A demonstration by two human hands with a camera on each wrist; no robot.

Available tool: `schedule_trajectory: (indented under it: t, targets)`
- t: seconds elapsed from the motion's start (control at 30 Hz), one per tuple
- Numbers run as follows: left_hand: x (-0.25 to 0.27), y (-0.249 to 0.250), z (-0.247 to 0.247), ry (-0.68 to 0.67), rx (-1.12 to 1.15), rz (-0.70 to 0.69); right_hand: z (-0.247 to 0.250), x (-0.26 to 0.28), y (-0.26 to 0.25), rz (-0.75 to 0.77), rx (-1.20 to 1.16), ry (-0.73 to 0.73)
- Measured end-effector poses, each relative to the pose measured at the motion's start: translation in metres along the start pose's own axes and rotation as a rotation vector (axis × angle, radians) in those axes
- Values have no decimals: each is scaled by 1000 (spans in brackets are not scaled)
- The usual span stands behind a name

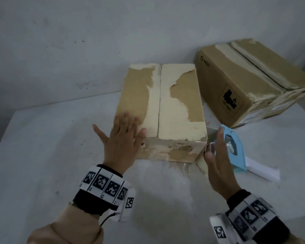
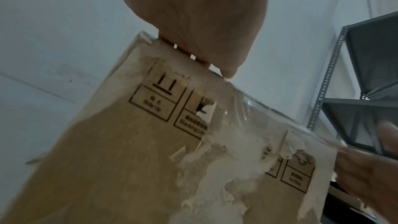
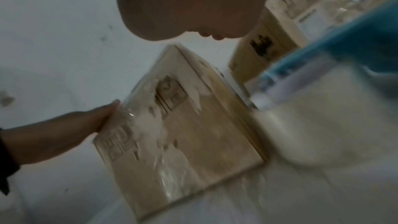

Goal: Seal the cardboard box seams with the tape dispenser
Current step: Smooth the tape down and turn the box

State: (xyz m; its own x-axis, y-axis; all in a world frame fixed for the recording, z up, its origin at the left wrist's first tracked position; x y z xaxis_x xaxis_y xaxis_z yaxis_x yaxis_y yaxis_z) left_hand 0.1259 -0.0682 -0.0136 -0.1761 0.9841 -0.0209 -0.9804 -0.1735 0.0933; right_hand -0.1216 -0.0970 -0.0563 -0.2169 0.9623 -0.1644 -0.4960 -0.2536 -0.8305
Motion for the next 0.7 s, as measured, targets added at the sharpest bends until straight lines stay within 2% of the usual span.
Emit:
schedule_trajectory:
  t: [0.1,0.2,0.27,0.43,0.6,0.7]
  targets:
    - [-2,5,14,65,53,-127,6,-20,-34,210,161,63]
    - [-7,15,20,100,-4,-281,-6,-38,-66,361,390,36]
    - [-12,18,18,97,-31,-316,-22,-47,-76,421,521,12]
    - [-18,7,2,25,-85,-356,-47,-55,-69,416,749,-55]
    - [-19,0,-2,46,-78,-447,-44,-54,-58,445,837,-115]
    - [-20,-15,-2,63,-133,-512,-37,-52,-51,467,881,-100]
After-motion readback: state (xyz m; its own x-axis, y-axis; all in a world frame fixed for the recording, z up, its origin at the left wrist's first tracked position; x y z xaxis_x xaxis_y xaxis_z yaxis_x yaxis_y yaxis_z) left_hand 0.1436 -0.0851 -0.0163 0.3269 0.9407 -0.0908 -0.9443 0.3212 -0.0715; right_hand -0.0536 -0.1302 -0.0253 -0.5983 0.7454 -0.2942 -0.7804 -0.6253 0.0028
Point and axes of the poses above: each hand's wrist, its own x-axis away from the middle knuckle, its own z-axis out of the back of the hand, y = z × x, the point moved 1 cm from there along -x, towards the middle knuckle, and after that the axes turned 4 degrees about -z, right-handed, at the moved point
